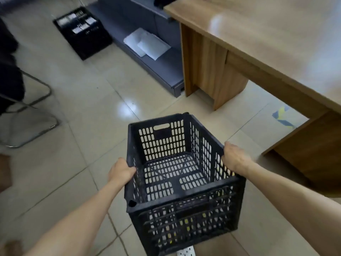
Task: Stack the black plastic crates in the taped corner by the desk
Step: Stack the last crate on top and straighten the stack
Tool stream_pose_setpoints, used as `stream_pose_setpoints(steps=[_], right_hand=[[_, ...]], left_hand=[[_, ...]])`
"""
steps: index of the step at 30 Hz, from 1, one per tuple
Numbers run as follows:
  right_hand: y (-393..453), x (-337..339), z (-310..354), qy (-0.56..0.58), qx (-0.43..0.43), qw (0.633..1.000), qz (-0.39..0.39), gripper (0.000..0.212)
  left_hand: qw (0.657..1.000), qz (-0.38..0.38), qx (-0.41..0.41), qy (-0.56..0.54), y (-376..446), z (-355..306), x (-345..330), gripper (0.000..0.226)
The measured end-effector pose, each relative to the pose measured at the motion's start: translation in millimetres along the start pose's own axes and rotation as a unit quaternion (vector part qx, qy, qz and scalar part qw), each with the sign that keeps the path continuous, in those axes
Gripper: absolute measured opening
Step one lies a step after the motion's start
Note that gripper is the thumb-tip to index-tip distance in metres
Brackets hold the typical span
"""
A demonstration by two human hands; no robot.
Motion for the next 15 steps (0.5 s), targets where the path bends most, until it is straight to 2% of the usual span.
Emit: stream_pose_setpoints(steps=[4, 9, 11, 13, 15], right_hand=[[-32, 91, 61, -0.002, 0.058, 0.997, -0.056, 0.013], [-84, 212, 145, 0.040, 0.128, 0.983, -0.125, 0.024], [-106, 254, 182, 0.039, 0.165, 0.974, -0.152, 0.023], [-129, 293, 222, 0.036, 0.191, 0.965, -0.175, 0.025], [-157, 324, 262, 0.027, 0.208, 0.960, -0.186, 0.028]], left_hand=[[0.996, -0.076, -0.011, -0.052, -35, -2, 95, 0.022], [0.976, -0.180, -0.049, -0.110, -114, -13, 226, 0.007], [0.965, -0.222, -0.053, -0.131, -142, -4, 278, 0.018], [0.954, -0.268, -0.048, -0.126, -165, 12, 330, 0.013], [0.943, -0.298, -0.044, -0.138, -186, 36, 374, 0.017]])
Point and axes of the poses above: each hand's wrist, its own y-axis towards the middle knuckle, its own x-axis out of the back of the hand, z = x × y, the point moved 9 cm from there along y, towards the middle knuckle, and after that the axes turned 7 degrees about z, right-handed, at the moved point
